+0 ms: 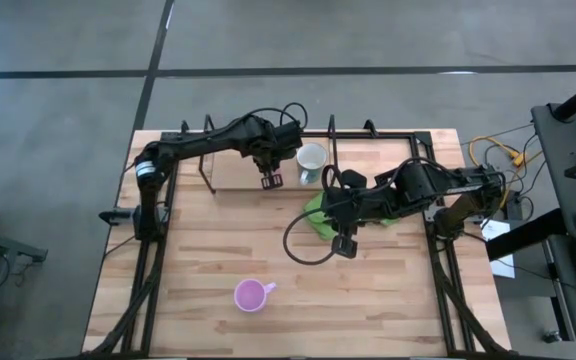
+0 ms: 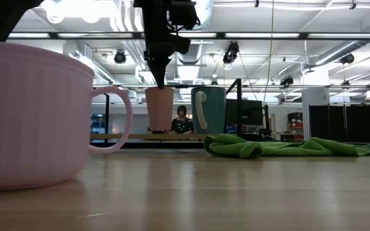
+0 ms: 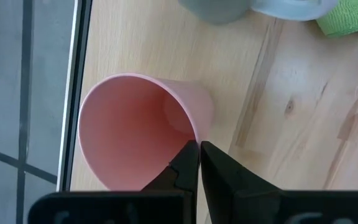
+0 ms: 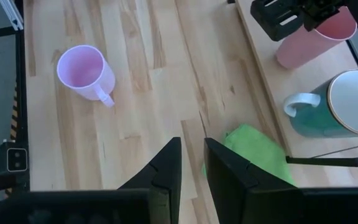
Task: Stack small to large cups/mugs on shelf
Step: Put the pink cup on the shelf
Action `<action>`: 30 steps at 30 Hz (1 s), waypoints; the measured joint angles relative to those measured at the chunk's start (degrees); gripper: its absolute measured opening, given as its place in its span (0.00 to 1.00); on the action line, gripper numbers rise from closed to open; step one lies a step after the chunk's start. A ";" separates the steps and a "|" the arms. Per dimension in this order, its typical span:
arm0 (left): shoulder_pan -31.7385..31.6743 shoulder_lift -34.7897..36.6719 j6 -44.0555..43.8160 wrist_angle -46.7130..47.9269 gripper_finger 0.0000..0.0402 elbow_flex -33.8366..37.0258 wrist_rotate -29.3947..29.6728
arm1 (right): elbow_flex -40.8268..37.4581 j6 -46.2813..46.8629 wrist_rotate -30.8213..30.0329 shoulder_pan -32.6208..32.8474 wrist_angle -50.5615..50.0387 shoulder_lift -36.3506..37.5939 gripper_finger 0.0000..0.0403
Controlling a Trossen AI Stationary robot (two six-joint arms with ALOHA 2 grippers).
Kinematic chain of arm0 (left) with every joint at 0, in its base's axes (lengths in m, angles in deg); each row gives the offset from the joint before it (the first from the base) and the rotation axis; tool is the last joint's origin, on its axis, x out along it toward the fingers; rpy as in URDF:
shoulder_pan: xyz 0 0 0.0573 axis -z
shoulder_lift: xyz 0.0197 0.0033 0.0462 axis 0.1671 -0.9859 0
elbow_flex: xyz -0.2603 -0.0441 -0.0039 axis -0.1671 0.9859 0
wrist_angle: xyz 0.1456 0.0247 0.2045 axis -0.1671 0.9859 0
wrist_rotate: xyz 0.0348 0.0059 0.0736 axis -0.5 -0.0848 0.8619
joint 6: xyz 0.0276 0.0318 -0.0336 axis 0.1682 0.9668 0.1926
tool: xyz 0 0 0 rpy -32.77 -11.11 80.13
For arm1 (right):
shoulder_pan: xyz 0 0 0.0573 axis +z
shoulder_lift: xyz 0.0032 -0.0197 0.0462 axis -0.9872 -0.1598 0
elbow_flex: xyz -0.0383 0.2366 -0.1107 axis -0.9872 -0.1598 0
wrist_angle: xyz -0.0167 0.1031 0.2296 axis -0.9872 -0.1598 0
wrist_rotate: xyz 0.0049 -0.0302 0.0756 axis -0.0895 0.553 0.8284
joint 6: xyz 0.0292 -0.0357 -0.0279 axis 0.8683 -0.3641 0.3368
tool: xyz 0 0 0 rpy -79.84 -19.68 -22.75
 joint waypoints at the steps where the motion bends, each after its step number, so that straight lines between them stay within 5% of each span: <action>1: 0.00 0.00 0.00 -0.07 0.00 0.00 -0.02 | 0.00 0.00 0.00 0.01 0.00 0.00 0.16; 30: 0.00 0.00 -2.78 -3.60 0.04 3.32 -2.26 | 0.00 -0.17 0.08 0.00 0.02 0.00 0.16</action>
